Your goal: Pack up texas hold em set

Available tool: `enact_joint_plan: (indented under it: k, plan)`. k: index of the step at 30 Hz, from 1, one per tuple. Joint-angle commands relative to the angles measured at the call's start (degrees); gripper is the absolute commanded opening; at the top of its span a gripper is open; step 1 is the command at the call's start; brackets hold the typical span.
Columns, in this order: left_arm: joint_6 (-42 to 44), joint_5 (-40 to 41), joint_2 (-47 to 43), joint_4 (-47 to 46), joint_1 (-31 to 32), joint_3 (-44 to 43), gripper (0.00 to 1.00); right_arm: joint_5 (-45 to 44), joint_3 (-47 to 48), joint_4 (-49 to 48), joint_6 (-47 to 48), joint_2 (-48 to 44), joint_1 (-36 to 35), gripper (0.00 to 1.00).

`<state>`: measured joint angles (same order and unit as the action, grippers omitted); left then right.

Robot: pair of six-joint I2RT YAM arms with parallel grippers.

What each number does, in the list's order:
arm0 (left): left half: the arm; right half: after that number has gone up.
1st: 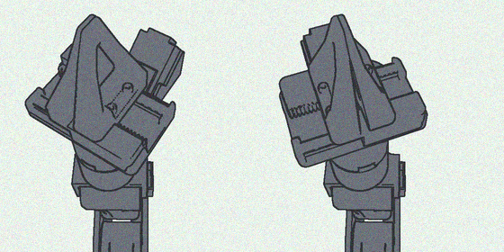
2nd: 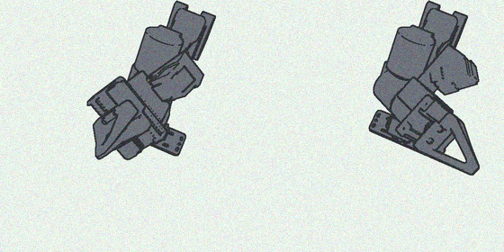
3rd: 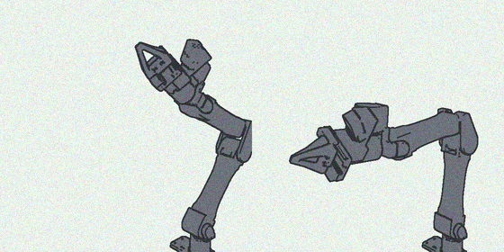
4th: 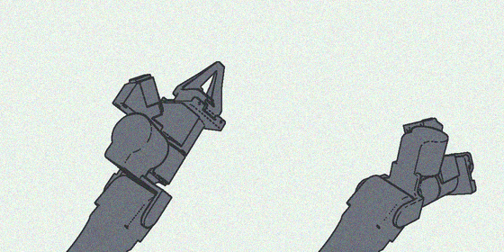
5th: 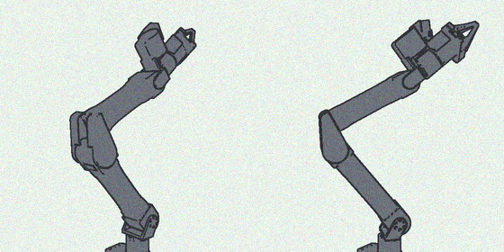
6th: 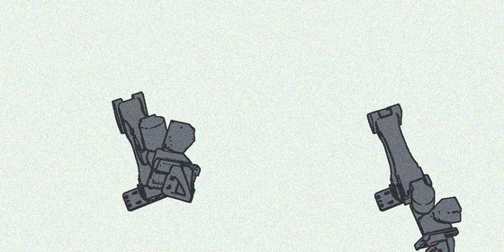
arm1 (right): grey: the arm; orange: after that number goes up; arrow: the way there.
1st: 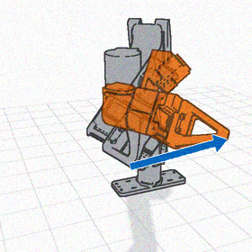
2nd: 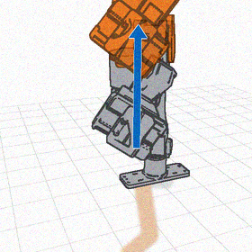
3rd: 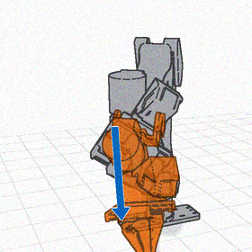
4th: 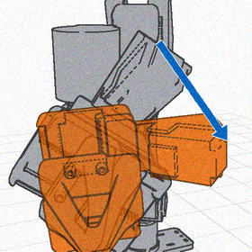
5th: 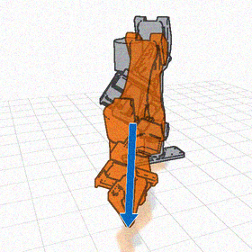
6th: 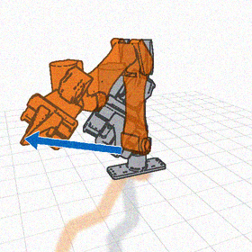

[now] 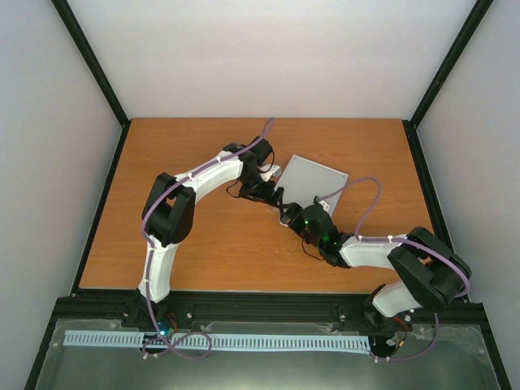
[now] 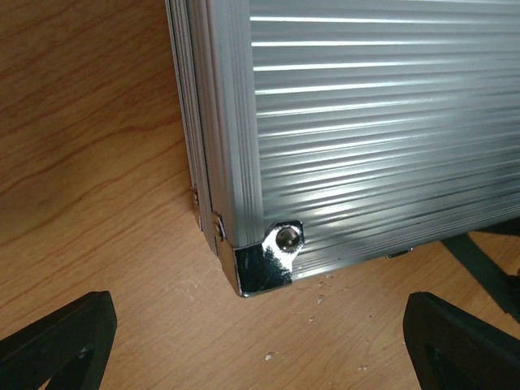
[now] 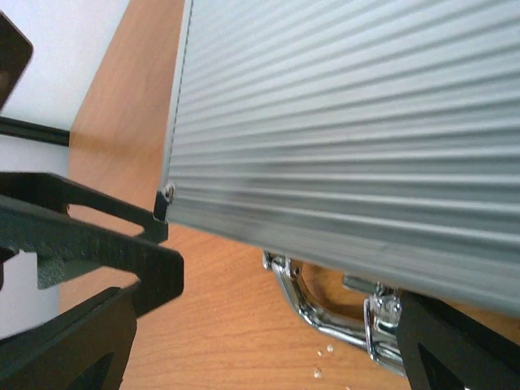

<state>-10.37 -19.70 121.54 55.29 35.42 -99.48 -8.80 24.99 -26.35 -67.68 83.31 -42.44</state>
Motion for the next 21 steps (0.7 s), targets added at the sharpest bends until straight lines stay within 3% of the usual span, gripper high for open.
enact_joint_plan:
  k: [1, 7, 16, 21]
  plan:
    - [1.1, 0.0, -0.3, 0.2, 0.3, -0.7, 1.00, -2.8, 0.6, 0.1, 2.7, -2.2, 1.4, 0.90]
    - [1.6, 2.4, 0.7, 1.9, 0.3, -4.8, 1.00, -1.0, 0.2, 3.1, 2.0, -3.6, 1.5, 0.89]
    - [0.5, 1.2, 10.0, 7.7, 0.3, -25.6, 0.99, -1.7, -1.3, 9.7, 2.9, -10.6, 1.5, 0.89]
    - [-1.3, 0.8, 14.5, 8.0, 0.2, -28.0, 0.93, -0.8, -1.6, 11.4, 2.7, -12.4, 1.5, 0.89]
